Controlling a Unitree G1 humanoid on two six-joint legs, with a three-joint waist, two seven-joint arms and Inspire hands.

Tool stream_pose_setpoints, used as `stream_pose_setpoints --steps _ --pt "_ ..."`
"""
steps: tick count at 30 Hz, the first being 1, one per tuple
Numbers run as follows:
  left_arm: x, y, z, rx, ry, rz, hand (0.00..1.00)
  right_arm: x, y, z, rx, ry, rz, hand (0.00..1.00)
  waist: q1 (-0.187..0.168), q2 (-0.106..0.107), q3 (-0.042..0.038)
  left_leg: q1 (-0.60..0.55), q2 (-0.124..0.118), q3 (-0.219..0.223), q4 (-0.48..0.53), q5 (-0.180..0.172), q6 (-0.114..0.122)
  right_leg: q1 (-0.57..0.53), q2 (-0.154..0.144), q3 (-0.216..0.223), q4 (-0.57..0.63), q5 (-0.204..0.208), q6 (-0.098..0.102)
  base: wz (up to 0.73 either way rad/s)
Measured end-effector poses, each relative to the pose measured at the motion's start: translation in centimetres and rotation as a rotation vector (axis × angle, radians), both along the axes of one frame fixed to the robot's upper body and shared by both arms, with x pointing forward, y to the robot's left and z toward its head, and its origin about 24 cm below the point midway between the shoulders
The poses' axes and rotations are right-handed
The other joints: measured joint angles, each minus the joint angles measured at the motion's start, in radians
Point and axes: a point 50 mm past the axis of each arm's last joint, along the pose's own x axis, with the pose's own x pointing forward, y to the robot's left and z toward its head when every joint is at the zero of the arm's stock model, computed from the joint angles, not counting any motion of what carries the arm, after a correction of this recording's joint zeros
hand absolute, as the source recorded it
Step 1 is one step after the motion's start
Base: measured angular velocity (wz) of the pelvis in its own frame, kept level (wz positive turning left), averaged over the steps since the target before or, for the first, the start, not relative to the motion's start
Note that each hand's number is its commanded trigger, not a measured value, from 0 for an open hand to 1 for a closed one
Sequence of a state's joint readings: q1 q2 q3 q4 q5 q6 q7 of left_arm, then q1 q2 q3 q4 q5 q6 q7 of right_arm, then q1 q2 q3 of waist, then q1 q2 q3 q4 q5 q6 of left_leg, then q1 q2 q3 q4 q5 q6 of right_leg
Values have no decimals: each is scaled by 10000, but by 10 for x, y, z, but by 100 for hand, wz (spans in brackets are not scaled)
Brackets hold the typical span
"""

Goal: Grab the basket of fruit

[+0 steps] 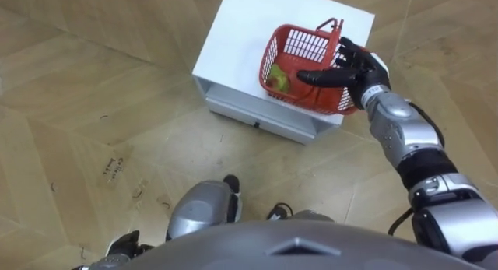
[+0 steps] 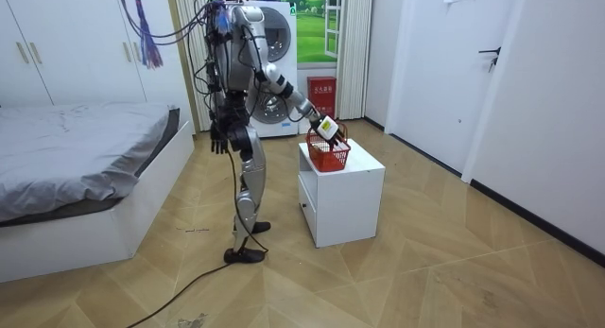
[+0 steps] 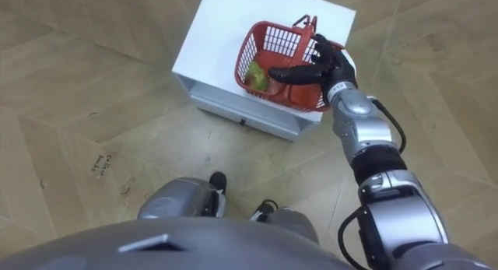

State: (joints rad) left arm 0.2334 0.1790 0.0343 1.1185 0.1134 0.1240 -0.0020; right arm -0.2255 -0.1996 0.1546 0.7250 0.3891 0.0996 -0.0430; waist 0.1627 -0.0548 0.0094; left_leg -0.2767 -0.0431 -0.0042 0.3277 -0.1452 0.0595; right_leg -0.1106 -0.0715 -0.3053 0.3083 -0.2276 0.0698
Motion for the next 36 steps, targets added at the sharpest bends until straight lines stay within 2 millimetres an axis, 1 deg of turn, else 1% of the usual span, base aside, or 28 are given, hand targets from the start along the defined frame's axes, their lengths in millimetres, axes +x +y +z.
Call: stream_pose_setpoints --steps 1,3,5,7,10,14,16,20,23,24,27,31,36 --pt "0 0 0 30 -7 45 0 -5 -5 -2 59 50 -261 0 -24 10 2 90 -21 -1 -39 -4 9 55 15 5 -31 1 3 0" --pt "-2 0 1 112 -71 55 0 -12 -12 -2 143 -59 -663 0 -55 29 -32 207 -33 -9 -95 -25 37 150 16 25 -182 1 3 -3" --pt "-9 1 2 166 -40 130 0 -15 -15 0 172 -235 -865 0 -213 59 -42 353 -45 14 -175 -29 44 263 4 48 -178 2 6 -8" --pt "-10 3 2 263 -42 289 0 -17 -19 5 185 -533 -1096 0 -467 84 -41 442 -40 46 -217 -29 43 410 6 43 -186 5 11 0" --pt "-9 3 3 397 -155 402 0 -20 -21 8 89 -756 -1218 0 -583 87 -40 514 -6 175 -239 -39 28 453 -2 141 -184 7 12 -6" --pt "-11 1 2 400 -213 460 0 -27 -25 10 -61 -896 -1220 0 -824 100 -42 700 23 309 -387 -38 26 524 25 285 -197 6 12 -12" --pt "-11 1 2 407 -215 489 0 -30 -32 15 -130 -1128 -1458 0 -869 103 -51 802 25 341 -463 -38 26 593 28 305 -266 6 13 -7" --pt "-12 2 2 425 -201 549 0 -28 -37 25 -197 -1614 -1669 0 -1043 50 -75 909 27 427 -586 -33 27 588 31 336 -339 6 14 -4" --pt "-12 5 3 542 -224 777 0 -25 -39 31 -285 -1892 -1757 0 -1100 -37 -130 1034 58 565 -703 -37 21 641 45 480 -371 9 17 -13" --pt "-12 6 3 670 -265 885 0 -28 -41 30 -286 -1862 -1916 0 -1112 -65 -108 1165 56 574 -746 -48 4 795 29 527 -422 10 19 0" --pt "-14 8 4 954 -233 977 0 -40 -51 25 -476 -1578 -2594 0 -1133 -72 -94 1563 9 576 -929 -70 -15 1140 27 550 -600 15 28 0" --pt "-12 12 6 1141 -372 1257 0 -50 -63 22 -567 -1407 -3203 0 -1298 -60 -95 1734 21 588 -943 -135 -36 1339 32 541 -718 19 36 -1" --pt "0 15 7 1384 -875 1213 0 -78 -69 3 -1109 -392 -3426 0 -1354 -16 -74 1982 44 612 -1079 -151 -42 1496 72 640 -735 18 36 -7"
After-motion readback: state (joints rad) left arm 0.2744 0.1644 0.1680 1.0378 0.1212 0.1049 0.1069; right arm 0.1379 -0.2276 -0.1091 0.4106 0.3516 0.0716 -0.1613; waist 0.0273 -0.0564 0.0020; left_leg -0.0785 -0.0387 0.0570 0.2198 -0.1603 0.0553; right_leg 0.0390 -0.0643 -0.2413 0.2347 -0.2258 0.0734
